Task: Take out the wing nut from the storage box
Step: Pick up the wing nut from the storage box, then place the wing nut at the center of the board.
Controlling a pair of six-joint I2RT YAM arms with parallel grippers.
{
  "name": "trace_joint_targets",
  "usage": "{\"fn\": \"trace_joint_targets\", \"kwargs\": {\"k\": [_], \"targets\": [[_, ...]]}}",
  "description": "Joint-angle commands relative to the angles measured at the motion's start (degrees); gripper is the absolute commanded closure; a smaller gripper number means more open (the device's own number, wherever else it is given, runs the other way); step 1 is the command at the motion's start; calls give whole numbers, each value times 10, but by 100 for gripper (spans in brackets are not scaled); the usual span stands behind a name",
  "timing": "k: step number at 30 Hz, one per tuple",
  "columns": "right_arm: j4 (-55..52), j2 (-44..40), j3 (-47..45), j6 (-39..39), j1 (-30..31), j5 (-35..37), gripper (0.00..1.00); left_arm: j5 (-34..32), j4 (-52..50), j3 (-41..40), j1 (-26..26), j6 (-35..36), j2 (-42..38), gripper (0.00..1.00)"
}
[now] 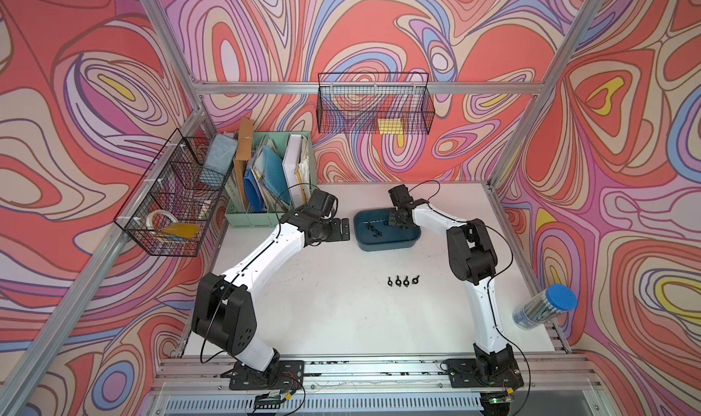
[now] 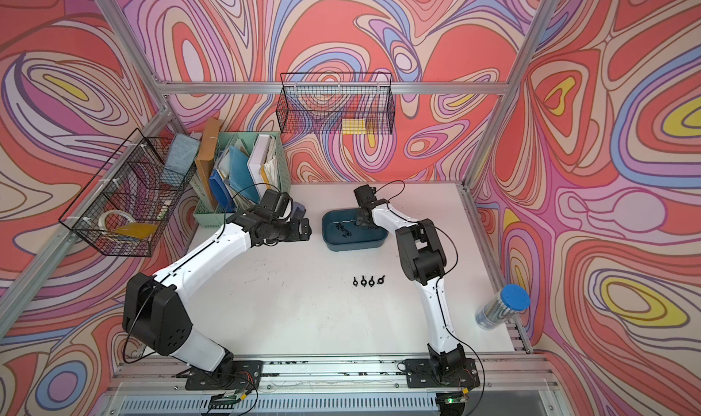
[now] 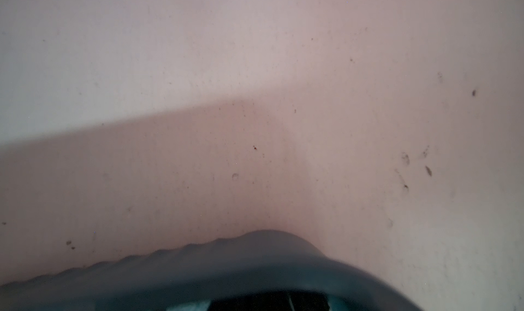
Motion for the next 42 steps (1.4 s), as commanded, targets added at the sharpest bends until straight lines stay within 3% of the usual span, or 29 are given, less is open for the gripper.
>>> {"fn": "trace_joint_targets", "kwargs": {"k": [1, 19, 34, 42], "targets": [[0, -32, -22, -1, -3, -13, 98, -4, -10, -9, 3, 1, -22, 1], [-21, -199, -139, 14, 21, -38, 98, 29, 0, -70, 3, -17, -82, 1], [-70, -361, -282, 99, 156, -5, 98, 31, -6, -119, 3, -22, -139, 1], [-69, -397, -359, 171, 223, 4, 98, 37, -7, -136, 3, -32, -162, 1]]}}
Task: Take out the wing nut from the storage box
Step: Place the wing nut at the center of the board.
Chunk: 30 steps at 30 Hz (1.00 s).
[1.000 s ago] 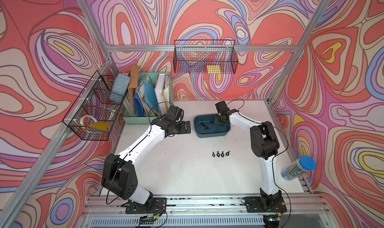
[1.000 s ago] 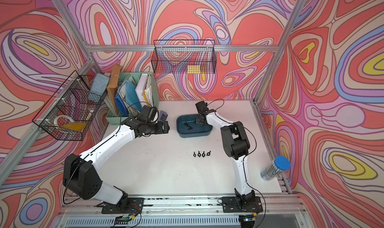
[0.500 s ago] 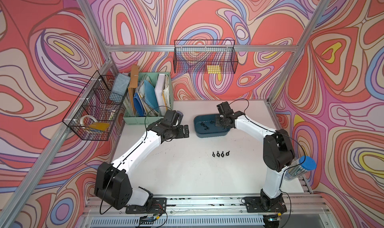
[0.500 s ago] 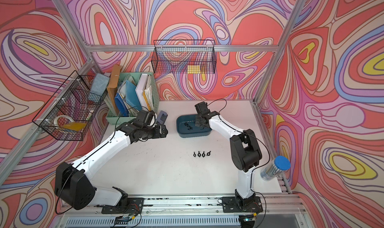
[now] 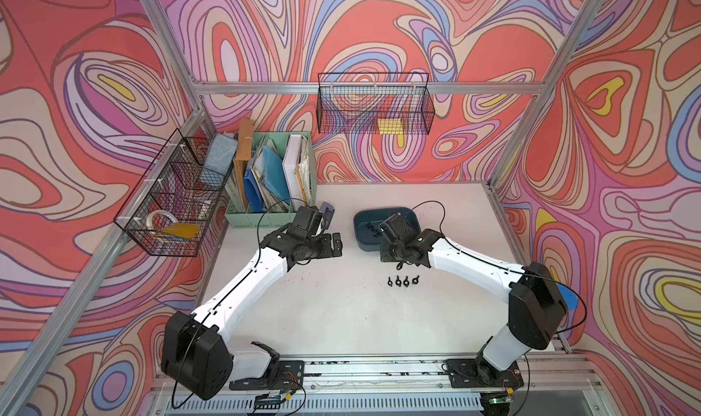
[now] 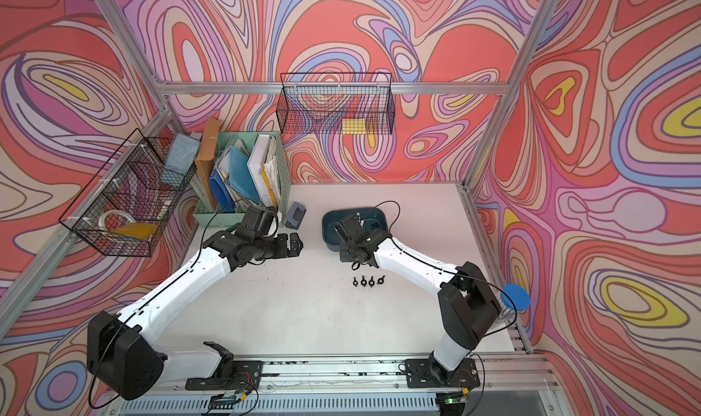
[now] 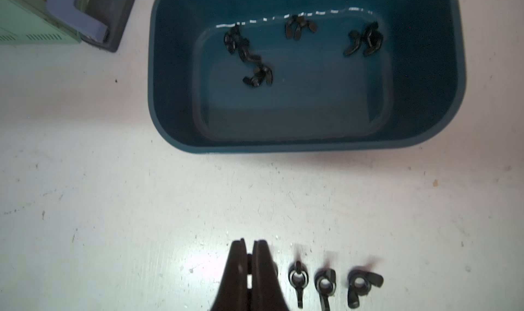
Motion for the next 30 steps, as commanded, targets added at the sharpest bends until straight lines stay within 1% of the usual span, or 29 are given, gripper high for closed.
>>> {"fn": "trace_joint_targets", "kwargs": {"k": [1, 8, 12, 18, 19, 30], "targets": [[-5, -10, -30, 49, 24, 15, 98, 9, -9, -8, 3, -9, -16, 1], [35, 24, -68, 86, 60, -3, 97, 9, -13, -21, 4, -17, -33, 1], [63, 43, -84, 95, 63, -16, 97, 8, -19, -22, 3, -18, -41, 1], [74, 68, -86, 99, 62, -12, 97, 6, -23, -25, 3, -20, -48, 1], [75, 86, -89, 100, 63, -12, 97, 6, -24, -25, 3, -20, -48, 1], [84, 112, -102, 99, 63, -10, 97, 8, -21, -25, 3, -22, -41, 1]]}}
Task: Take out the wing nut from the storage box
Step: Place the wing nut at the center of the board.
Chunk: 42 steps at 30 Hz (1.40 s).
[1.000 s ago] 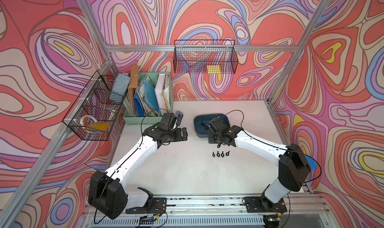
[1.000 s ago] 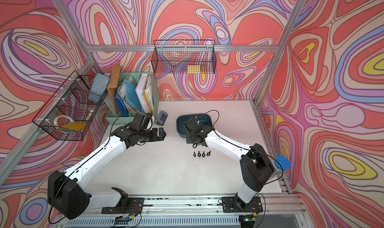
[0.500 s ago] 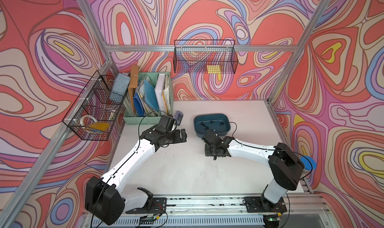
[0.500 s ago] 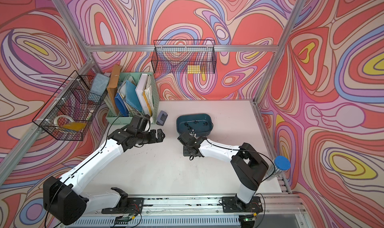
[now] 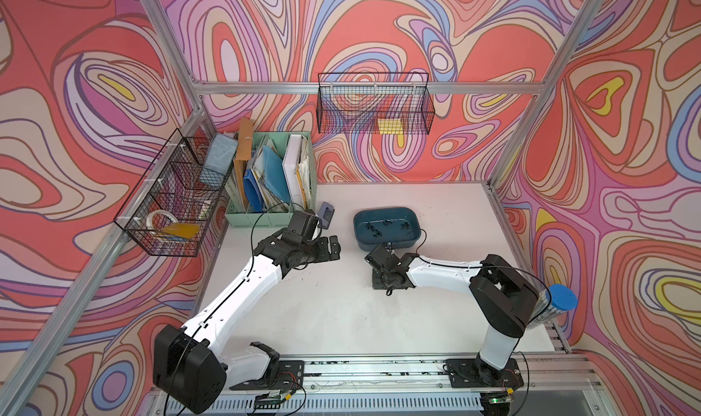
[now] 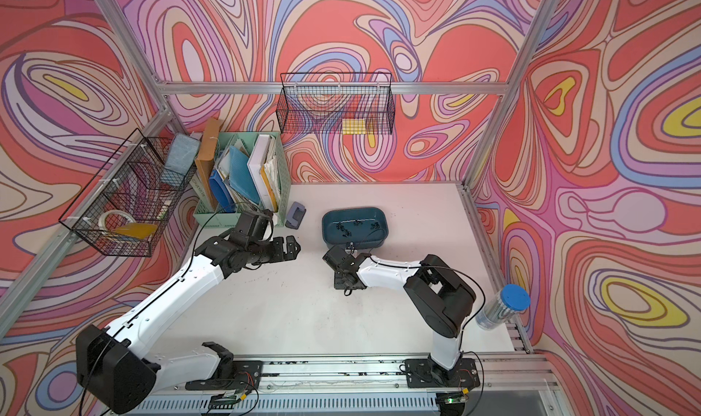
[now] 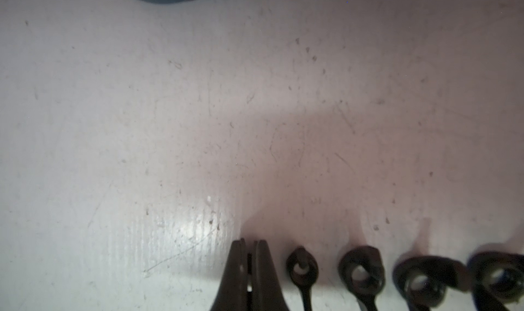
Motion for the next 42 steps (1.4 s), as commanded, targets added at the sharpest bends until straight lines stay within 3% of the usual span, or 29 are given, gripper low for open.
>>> {"fn": "trace_joint_targets", "kwargs": {"k": [1, 7, 16, 18, 24, 28, 42], "targets": [[-1, 20, -11, 4, 3, 6, 96, 2, -12, -4, 3, -5, -2, 1], [-16, 3, -2, -1, 3, 9, 80, 3, -8, -3, 3, -3, 2, 1], [-61, -46, 45, -34, 2, 40, 74, 7, -3, 14, 3, 0, 23, 1], [-73, -55, 66, -54, 1, 59, 69, 10, 0, 18, 3, 1, 30, 1], [-83, -55, 126, -114, -29, 66, 57, 17, 8, 33, 3, 5, 48, 1], [-60, -41, 152, -153, -66, 33, 52, 18, 8, 43, 3, 5, 62, 1], [-20, 111, 289, -236, -155, -54, 61, 6, -14, 87, 3, 12, 118, 1]]}}
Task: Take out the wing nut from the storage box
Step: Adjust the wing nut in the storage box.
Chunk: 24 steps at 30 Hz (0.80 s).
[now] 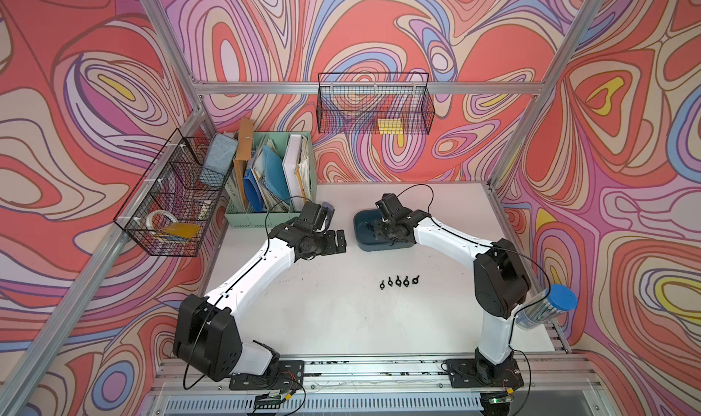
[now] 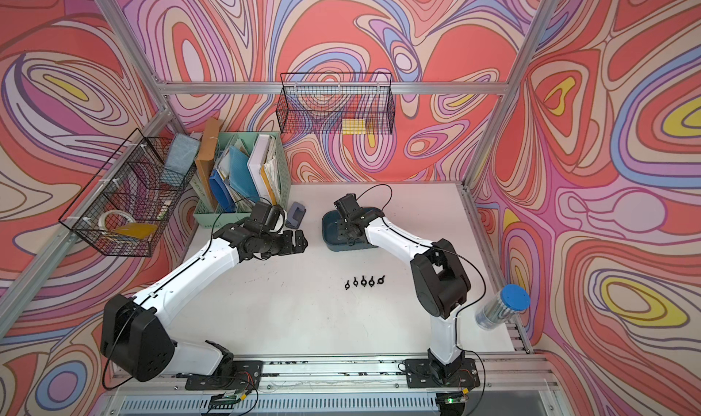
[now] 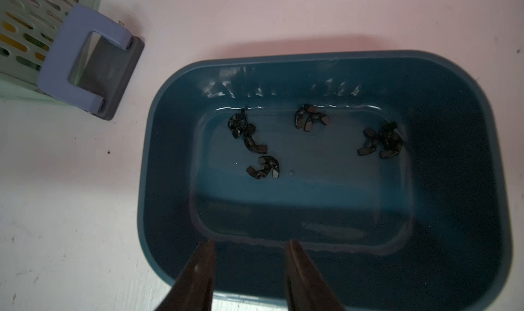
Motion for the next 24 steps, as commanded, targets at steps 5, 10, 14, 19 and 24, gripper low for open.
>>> {"fn": "trace_joint_targets", "kwargs": {"k": [5, 10, 14, 19, 24], "targets": [[11, 85, 72, -36, -31, -51, 68, -8, -13, 42, 4, 22, 33, 1], [4, 133, 113, -46, -45, -61, 70, -5, -12, 61, 3, 31, 56, 1], [-3, 164, 143, -52, -55, -77, 70, -6, -13, 76, 3, 37, 75, 1], [-17, 196, 180, -60, -58, -86, 72, -2, -14, 95, 3, 42, 98, 1], [-8, 197, 177, -47, -72, -89, 71, 14, -13, 109, 3, 36, 118, 1]]}}
